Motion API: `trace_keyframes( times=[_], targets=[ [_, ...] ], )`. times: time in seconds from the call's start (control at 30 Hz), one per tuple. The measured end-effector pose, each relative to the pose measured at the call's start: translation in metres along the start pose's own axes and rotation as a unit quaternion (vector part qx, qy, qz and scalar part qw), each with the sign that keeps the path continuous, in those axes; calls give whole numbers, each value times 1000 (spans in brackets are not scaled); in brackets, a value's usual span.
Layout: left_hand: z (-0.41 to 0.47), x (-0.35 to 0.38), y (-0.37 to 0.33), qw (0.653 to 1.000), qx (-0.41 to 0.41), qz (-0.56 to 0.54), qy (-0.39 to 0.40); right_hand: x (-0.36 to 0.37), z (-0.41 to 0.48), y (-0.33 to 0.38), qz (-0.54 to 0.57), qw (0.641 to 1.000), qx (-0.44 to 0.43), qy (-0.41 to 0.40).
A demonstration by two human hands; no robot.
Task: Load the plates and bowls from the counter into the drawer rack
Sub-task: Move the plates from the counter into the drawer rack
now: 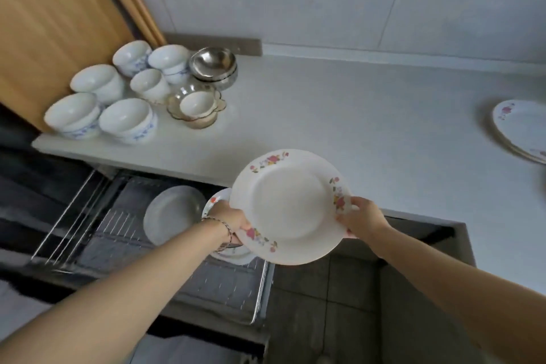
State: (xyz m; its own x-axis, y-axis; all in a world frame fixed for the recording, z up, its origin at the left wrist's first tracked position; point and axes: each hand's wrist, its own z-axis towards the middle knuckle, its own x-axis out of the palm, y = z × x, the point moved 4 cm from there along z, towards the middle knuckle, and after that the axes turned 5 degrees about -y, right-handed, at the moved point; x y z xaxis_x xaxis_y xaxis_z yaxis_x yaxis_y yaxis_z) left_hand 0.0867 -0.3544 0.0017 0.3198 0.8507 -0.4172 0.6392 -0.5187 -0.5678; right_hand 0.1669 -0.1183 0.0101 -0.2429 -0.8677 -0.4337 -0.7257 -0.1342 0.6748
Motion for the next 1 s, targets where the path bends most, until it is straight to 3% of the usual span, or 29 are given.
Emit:
trace_keyframes(
  times=[0.23, 0.47, 0.8, 1.0],
  targets=[
    [54, -108, 106, 994, -101, 24, -22, 164, -12, -14, -9, 997, 20, 75],
    [157, -196, 178, 984, -161, 59, -43, 316, 15, -13, -16, 988, 120, 98],
    [319, -266, 222, 968, -130, 202, -69, 484, 75, -15, 5, 979, 193, 60],
    [396, -265, 223, 957, -103, 263, -63, 534, 111, -32, 34, 969, 243, -22]
  ],
)
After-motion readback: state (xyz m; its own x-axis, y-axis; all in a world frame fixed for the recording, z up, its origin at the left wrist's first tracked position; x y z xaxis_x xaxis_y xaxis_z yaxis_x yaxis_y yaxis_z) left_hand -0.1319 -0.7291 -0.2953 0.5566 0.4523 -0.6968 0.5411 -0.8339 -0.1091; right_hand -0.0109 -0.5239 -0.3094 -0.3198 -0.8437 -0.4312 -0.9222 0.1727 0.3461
